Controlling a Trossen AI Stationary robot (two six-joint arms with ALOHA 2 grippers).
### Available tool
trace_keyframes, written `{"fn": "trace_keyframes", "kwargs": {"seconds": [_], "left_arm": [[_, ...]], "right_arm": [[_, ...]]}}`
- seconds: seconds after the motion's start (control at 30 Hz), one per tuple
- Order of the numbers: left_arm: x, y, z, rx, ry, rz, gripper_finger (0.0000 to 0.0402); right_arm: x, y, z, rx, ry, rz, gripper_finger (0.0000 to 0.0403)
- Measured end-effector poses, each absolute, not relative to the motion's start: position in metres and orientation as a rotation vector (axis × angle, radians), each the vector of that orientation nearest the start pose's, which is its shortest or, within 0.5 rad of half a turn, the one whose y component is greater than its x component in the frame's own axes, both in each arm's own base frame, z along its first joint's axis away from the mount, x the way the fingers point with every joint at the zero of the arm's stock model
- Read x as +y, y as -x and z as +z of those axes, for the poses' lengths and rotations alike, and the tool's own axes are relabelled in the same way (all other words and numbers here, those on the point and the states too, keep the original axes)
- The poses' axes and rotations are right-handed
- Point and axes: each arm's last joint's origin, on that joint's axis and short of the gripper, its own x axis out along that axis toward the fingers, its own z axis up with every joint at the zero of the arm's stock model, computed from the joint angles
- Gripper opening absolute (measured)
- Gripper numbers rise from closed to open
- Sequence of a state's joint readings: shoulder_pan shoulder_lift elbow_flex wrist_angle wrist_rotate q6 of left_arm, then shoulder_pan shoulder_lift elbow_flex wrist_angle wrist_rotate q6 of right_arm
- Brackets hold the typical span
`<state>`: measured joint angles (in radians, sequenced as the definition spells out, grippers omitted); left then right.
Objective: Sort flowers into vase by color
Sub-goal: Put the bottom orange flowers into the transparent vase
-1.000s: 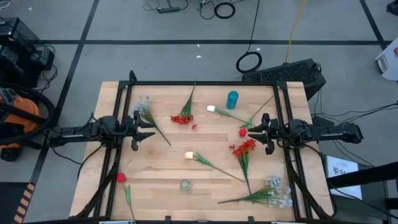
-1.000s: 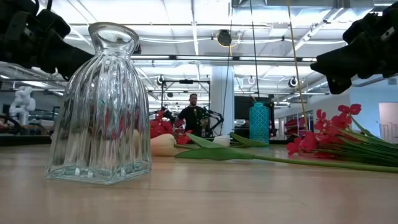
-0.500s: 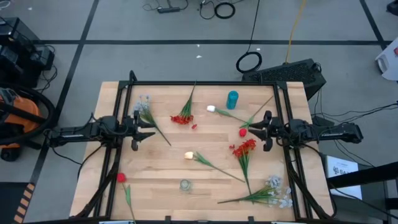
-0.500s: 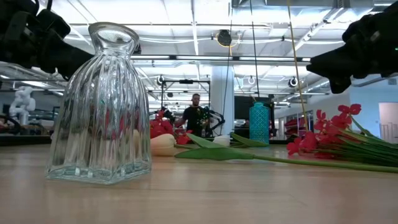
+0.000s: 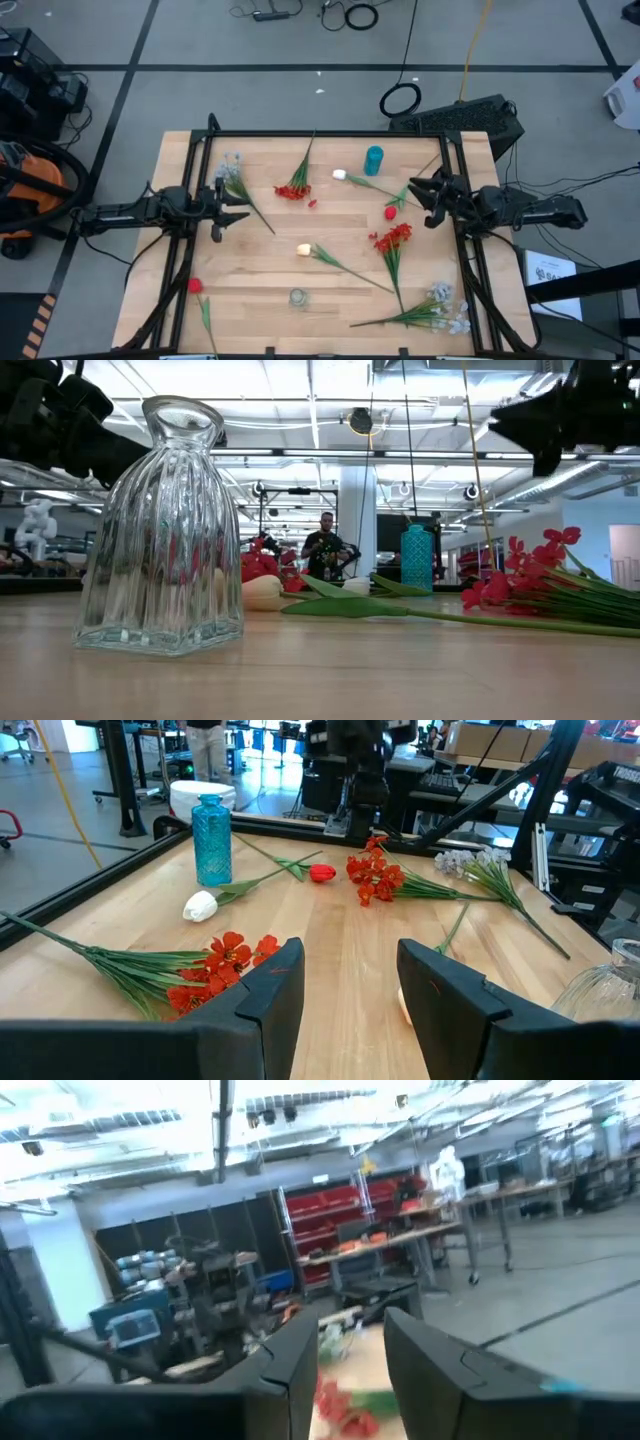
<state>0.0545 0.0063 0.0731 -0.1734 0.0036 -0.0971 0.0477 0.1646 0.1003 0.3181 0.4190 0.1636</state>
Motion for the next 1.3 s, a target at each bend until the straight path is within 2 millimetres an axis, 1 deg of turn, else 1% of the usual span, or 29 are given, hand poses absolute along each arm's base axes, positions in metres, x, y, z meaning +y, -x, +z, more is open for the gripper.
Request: {"fn": "trace_keyframes", "kwargs": {"seconds": [0.1,0.2,0.3,0.37,0.47,0.63,0.77,0.93,1.1,1.3], "left_arm": [[0.005,-0.092,0.171,0.104,0.100,0.056,0.0168],[0.005,-0.092,0.171,0.104,0.100,0.056,0.0168],[0.005,-0.092,0.171,0.104,0.100,0.056,0.0168],[0.005,-0.092,0.171,0.104,0.100,0.056,0.0168],[0.005,-0.092,0.171,0.104,0.100,0.056,0.0168],[0.005,-0.092,0.171,0.104,0.100,0.056,0.0168],[0.005,-0.092,0.171,0.103,0.100,0.056,0.0168],[0.005,-0.092,0.171,0.104,0.100,0.056,0.0168],[0.005,-0.092,0.171,0.104,0.100,0.056,0.0168],[0.005,-0.092,0.171,0.104,0.100,0.056,0.0168]], "right_arm": [[-0.009,-0.103,0.243,-0.272,-0.181,-0.443,0.0109],[-0.011,-0.111,0.280,-0.268,-0.124,-0.535,0.0109],[-0.012,-0.125,0.318,-0.212,-0.065,-0.613,0.0109],[-0.013,-0.136,0.339,-0.140,-0.040,-0.668,0.0109],[-0.013,-0.153,0.365,-0.017,-0.029,-0.727,0.0109],[-0.015,-0.176,0.396,0.140,-0.138,-0.843,0.0109],[-0.021,-0.190,0.406,0.277,-0.231,-0.903,0.0109],[-0.035,-0.200,0.406,0.435,-0.452,-0.929,0.0109],[-0.050,-0.207,0.390,0.629,-0.629,-0.939,0.0109],[-0.067,-0.213,0.367,0.859,-0.777,-0.964,0.0110]]}}
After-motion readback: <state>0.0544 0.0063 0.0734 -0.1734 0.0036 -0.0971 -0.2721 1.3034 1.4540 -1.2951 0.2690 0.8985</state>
